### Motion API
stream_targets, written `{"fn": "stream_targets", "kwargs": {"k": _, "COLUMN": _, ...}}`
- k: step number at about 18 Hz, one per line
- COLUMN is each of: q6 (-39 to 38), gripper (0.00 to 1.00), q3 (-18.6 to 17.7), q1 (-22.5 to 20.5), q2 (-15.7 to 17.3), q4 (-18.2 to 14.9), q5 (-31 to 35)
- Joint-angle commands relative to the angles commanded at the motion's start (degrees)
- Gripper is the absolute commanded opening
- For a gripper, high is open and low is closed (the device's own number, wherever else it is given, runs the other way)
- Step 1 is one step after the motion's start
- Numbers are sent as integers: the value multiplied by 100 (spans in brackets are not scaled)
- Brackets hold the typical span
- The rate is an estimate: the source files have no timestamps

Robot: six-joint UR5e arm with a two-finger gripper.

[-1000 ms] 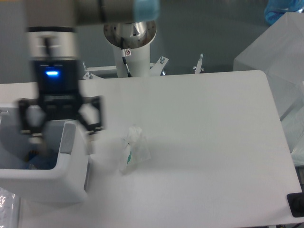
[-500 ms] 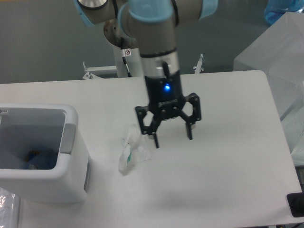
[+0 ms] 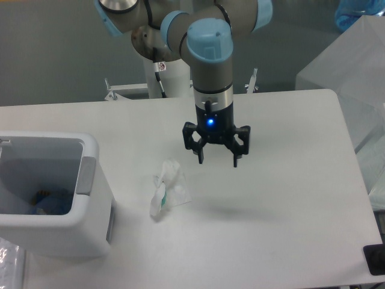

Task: Place the trash in the trash can
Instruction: 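Lower the gripper onto the crumpled plastic bag and pinch it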

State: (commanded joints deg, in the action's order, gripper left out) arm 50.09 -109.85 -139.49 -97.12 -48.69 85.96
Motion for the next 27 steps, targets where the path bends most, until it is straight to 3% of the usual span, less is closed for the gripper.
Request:
{"fn": "stream_targets", "kwargs": {"k": 2, "q6": 88, "gripper": 84, "q3": -229, "q1": 62, "q2": 0, "q4": 17, "q5": 26}}
{"fn": "stream_targets", "kwargs": {"k": 10, "q6": 62, "gripper": 84, "q3": -484, "q1": 344, "q2": -149, "q4": 26, "q5": 88}}
{"fn": "stream_targets", "kwargs": {"k": 14, "q6": 54, "gripper": 87, "q3": -459, "q1": 493, "q2": -605, "q4": 88, "q5": 105}}
{"fn": "stream_targets", "kwargs": {"k": 21, "q6": 62, "gripper": 85, "q3": -397, "q1": 528, "q2": -782, "q4": 88, "q5": 123}}
{"fn": "stream_targets", "kwargs": {"k": 23, "q6": 71, "gripper": 76, "q3": -397, "q1": 528, "q2": -774, "q4": 88, "q5": 123}}
{"fn": "stream_targets", "kwargs": {"k": 27, "q6": 71, "gripper": 35, "q3": -388, "q1": 528, "q2": -765, "q4": 79, "q5": 132}}
